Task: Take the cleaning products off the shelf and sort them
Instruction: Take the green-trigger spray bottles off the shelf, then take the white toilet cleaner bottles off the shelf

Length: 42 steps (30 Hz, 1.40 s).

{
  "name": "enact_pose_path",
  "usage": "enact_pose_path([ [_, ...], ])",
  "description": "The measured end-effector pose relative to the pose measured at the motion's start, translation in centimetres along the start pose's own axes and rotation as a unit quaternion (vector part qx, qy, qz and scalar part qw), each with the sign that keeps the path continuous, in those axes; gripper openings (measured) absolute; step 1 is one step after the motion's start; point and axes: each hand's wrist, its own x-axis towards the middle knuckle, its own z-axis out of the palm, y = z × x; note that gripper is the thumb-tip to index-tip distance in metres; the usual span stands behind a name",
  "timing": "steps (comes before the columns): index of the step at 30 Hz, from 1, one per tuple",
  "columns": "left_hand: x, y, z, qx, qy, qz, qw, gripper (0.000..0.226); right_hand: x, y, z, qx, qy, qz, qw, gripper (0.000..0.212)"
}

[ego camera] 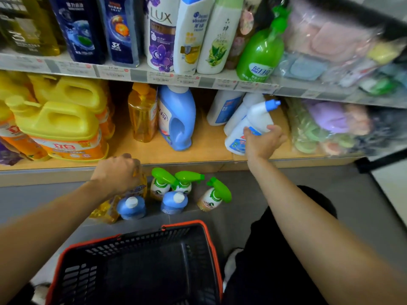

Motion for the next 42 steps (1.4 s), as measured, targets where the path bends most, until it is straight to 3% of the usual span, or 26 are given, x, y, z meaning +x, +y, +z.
enact_pose_path([
  [3,0.3,1.2,-0.5,-0.052,0.035,-0.018,0.998,0.027,4.4,-1.1,-1.2,0.04,-0.003,0.004,0.999,0.082],
  [6,0.2,2.6,-1.4,-0.225,0.058,0.027,0.972,0.013,7.3,-2.5,-1.2,0.141,-0.103,0.042,0.984,0.065],
  [9,-0.4,4.0,-2.9,-0.436,0.035,0.082,0.895,0.009,7.9,-3.1,-0.7,0.143,-0.135,0.037,0.98,0.045],
  [13,-1.4,5.8,-5.1,-0.657,0.003,0.086,0.749,0.023,6.6,-3.0,-1.0,0.033,-0.139,-0.016,0.99,0.024],
  [16,-1.8,6.6,-5.9,-0.705,0.003,0.073,0.706,0.034,4.4,-2.7,-1.9,0.013,-0.137,-0.09,0.986,0.02],
  [18,-1.9,6.9,-6.0,-0.7,0.019,0.071,0.71,0.046,2.9,-2.9,-2.7,0.042,-0.137,-0.127,0.981,0.019],
  [21,-1.8,7.1,-5.3,-0.648,0.052,0.082,0.756,0.076,0.5,-5.2,-4.3,0.095,-0.166,-0.168,0.967,0.018],
  [24,-1.7,7.2,-5.0,-0.602,0.079,0.11,0.787,0.104,-2.0,-8.2,-6.1,0.156,-0.222,-0.199,0.942,0.016],
  [26,-1.6,7.3,-5.1,-0.585,0.099,0.129,0.795,0.111,-3.6,-9.8,-7.0,0.192,-0.274,-0.218,0.917,0.015],
  [28,-1.8,7.1,-5.4,-0.561,0.118,0.147,0.806,0.103,-5.1,-10.9,-7.5,0.223,-0.326,-0.221,0.892,0.014],
  [32,-2.7,5.9,-6.3,-0.541,0.137,0.189,0.808,0.064,-7.3,-12.0,-7.1,0.284,-0.403,-0.186,0.85,0.011],
  [37,-4.1,5.2,-6.1,-0.55,0.141,0.184,0.803,0.056,-7.6,-11.7,-6.2,0.306,-0.472,-0.15,0.813,0.012],
  [42,-5.3,4.3,-6.0,-0.557,0.093,0.171,0.807,0.047,-7.4,-9.6,-6.5,0.298,-0.522,-0.186,0.777,0.021],
])
